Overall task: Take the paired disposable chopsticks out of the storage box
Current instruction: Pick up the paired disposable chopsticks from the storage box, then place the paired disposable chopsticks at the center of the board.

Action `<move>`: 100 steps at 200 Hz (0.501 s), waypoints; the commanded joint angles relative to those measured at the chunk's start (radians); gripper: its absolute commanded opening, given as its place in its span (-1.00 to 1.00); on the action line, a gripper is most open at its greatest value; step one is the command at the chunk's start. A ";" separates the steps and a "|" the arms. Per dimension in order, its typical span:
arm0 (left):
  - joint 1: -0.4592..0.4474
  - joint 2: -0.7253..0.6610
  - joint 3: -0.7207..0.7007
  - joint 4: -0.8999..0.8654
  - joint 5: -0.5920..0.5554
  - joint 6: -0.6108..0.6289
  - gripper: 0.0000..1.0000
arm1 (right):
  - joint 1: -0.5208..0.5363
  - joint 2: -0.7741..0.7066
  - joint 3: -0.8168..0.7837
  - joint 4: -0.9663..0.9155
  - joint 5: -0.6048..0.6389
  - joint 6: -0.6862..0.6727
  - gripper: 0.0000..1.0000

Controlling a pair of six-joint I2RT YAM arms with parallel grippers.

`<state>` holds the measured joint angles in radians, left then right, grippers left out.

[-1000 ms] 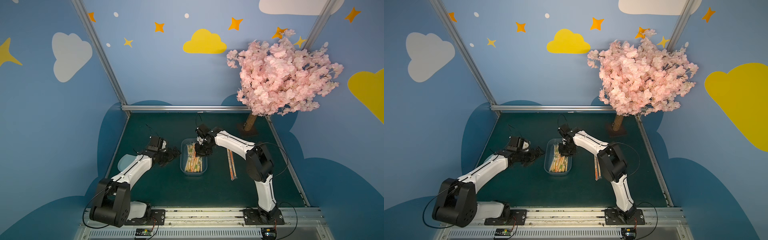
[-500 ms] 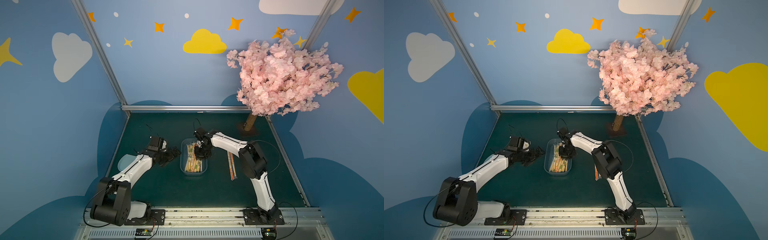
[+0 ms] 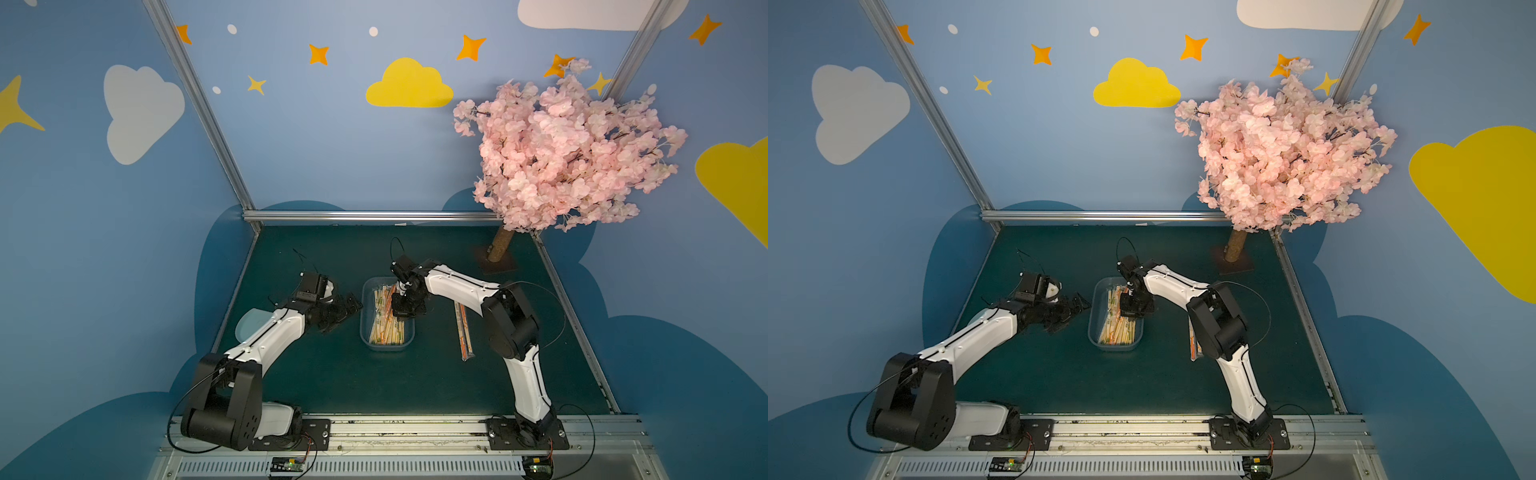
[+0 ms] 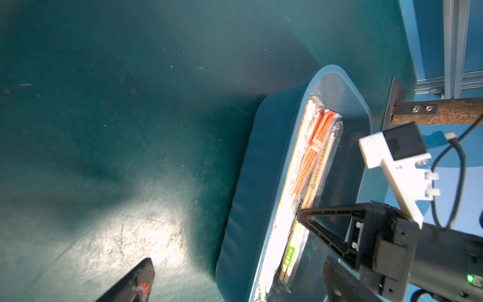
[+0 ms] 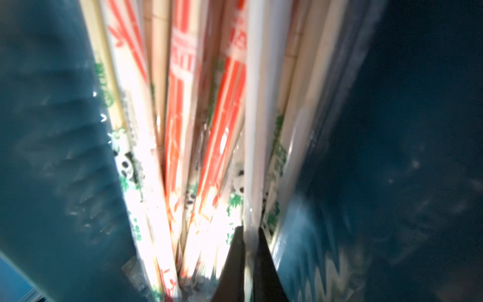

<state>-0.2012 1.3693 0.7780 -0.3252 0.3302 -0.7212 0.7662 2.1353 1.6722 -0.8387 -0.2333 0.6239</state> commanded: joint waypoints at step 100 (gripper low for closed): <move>-0.009 0.034 0.064 -0.049 -0.007 0.027 1.00 | -0.094 -0.355 -0.158 -0.017 0.024 -0.051 -1.00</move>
<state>-0.2043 1.3949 0.8249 -0.3485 0.3336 -0.7059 0.6956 1.8545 1.6009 -0.8280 -0.2440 0.5961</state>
